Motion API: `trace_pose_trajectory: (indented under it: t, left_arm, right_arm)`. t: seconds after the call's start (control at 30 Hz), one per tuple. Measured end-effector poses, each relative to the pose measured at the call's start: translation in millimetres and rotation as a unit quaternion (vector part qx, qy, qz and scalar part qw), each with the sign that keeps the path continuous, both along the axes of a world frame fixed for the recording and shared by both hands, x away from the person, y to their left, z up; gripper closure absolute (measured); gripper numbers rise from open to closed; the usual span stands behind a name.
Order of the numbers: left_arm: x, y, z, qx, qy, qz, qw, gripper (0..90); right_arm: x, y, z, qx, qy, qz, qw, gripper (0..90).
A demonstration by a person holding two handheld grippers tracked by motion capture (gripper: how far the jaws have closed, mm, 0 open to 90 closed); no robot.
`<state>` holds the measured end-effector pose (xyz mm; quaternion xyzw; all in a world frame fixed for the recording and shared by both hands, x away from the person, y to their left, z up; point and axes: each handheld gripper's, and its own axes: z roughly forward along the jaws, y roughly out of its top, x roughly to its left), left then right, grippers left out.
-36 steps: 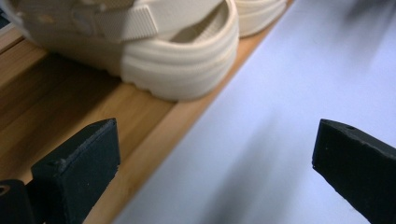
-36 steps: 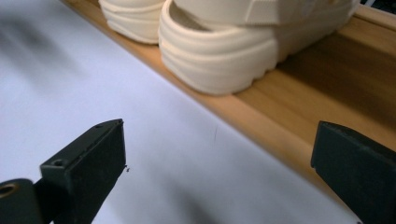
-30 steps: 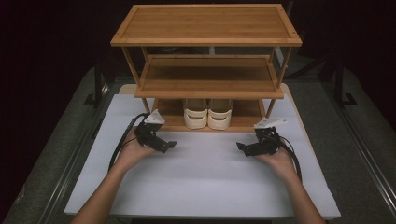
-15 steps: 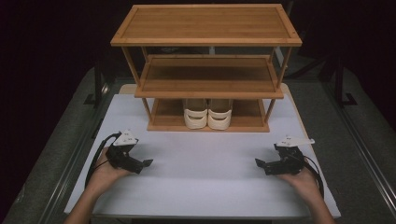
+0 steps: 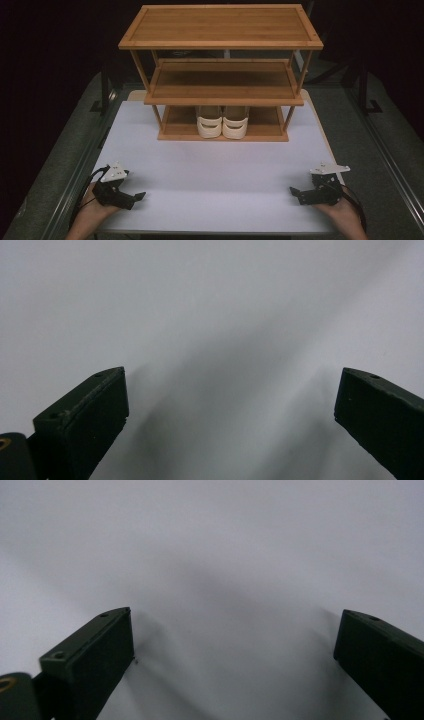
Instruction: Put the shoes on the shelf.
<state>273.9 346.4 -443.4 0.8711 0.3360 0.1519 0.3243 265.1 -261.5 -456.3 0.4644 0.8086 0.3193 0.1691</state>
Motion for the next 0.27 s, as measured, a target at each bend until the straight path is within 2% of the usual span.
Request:
trace_pose_trajectory:
  t: [0.07, 0.1, 0.27]
  left_arm:
    - [2.7, 2.5, -4.8, -0.013, 0.009, 0.0, 0.9999, 0.1]
    - [2.8, 3.6, -6.5, -0.022, 0.005, 0.0, 0.9998, 0.0]
    - [2.6, 3.6, -6.6, -0.021, 0.005, 0.0, 0.9998, 0.0]
  right_arm:
    - [-1.1, -1.1, -1.5, 0.006, -0.008, 0.001, 1.0, 2.0]
    - [-1.2, -1.1, -1.6, 0.006, -0.008, 0.001, 0.9999, 2.0]
    - [-1.6, -0.9, -1.9, 0.006, -0.009, 0.001, 0.9999, 2.0]
